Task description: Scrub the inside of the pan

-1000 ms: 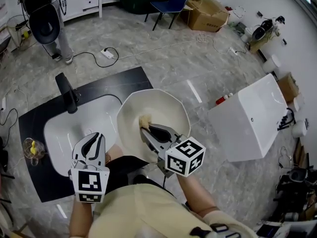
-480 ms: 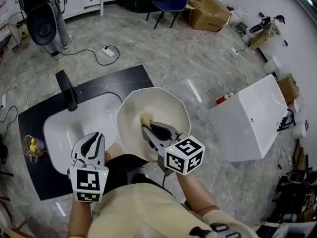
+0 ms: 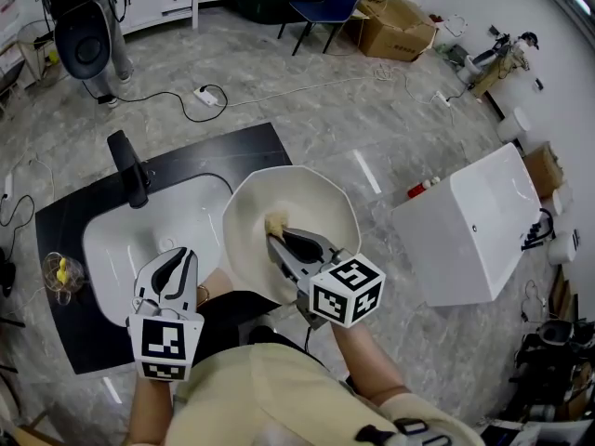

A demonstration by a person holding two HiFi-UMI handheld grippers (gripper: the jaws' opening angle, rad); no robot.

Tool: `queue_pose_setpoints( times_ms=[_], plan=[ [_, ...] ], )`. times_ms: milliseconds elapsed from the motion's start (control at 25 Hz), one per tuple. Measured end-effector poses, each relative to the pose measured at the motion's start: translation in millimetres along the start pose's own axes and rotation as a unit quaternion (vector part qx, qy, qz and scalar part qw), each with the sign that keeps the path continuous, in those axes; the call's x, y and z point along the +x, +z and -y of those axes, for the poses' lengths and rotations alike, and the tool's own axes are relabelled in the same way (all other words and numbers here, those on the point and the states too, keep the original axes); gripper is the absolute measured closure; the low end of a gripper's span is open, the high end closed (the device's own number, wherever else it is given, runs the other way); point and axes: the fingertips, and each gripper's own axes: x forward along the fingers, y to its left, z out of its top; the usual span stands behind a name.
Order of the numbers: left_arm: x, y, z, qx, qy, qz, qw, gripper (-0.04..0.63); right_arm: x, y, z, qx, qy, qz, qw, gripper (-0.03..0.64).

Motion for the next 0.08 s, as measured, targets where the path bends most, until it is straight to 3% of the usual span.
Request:
queue_pose_setpoints(
  times_ms=[80],
  plan=[
    [-0.6, 0.7, -0.5, -0.002, 0.0, 0.0, 1.0, 0.557, 0.4, 0.0, 0.5, 0.0, 0.001, -0.002, 1.0, 0.557]
  ],
)
